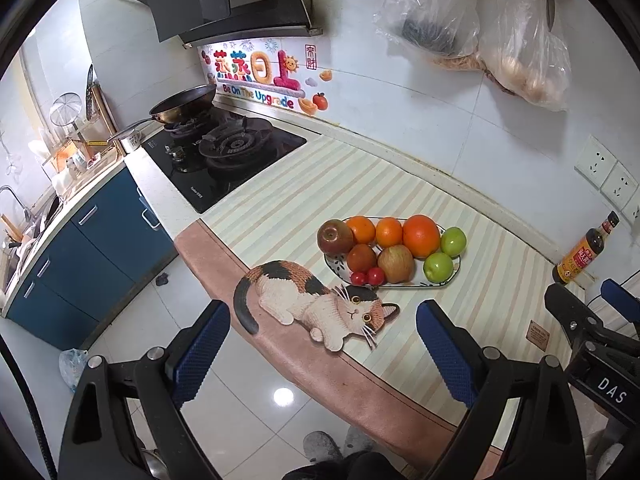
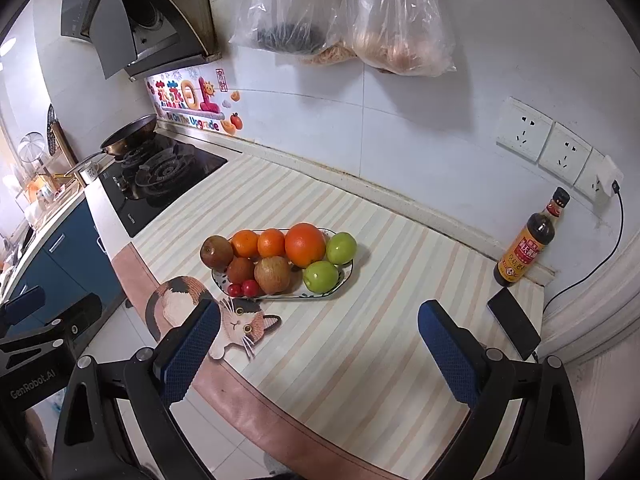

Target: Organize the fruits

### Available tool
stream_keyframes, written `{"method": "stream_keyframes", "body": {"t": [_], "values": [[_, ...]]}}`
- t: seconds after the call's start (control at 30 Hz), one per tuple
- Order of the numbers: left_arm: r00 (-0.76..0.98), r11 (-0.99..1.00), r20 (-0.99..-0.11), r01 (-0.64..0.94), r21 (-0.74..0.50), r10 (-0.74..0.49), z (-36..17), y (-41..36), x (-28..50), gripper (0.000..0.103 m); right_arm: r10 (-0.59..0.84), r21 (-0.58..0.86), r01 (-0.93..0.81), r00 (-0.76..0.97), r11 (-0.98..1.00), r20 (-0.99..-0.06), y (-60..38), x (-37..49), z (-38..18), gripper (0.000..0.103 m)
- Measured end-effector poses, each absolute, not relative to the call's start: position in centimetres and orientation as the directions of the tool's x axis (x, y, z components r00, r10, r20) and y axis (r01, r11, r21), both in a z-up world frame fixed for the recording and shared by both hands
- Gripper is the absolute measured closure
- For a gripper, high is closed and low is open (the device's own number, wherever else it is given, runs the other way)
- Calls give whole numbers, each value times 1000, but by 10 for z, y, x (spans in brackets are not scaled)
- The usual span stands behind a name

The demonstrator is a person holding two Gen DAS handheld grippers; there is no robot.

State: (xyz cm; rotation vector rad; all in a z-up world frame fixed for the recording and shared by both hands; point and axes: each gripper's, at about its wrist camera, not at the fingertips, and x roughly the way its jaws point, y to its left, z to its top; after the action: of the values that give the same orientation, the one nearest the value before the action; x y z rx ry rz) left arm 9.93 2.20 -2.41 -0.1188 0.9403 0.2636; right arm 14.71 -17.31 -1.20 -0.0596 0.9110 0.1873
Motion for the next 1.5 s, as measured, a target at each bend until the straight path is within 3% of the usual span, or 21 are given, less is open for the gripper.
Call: {"method": "stream_keyframes", "body": {"t": [1.5], "values": [[575,965,-802,-262,5,160,-17,12,103,8,139,31,-183,613,983,-778,-177,141,-2,2]]}}
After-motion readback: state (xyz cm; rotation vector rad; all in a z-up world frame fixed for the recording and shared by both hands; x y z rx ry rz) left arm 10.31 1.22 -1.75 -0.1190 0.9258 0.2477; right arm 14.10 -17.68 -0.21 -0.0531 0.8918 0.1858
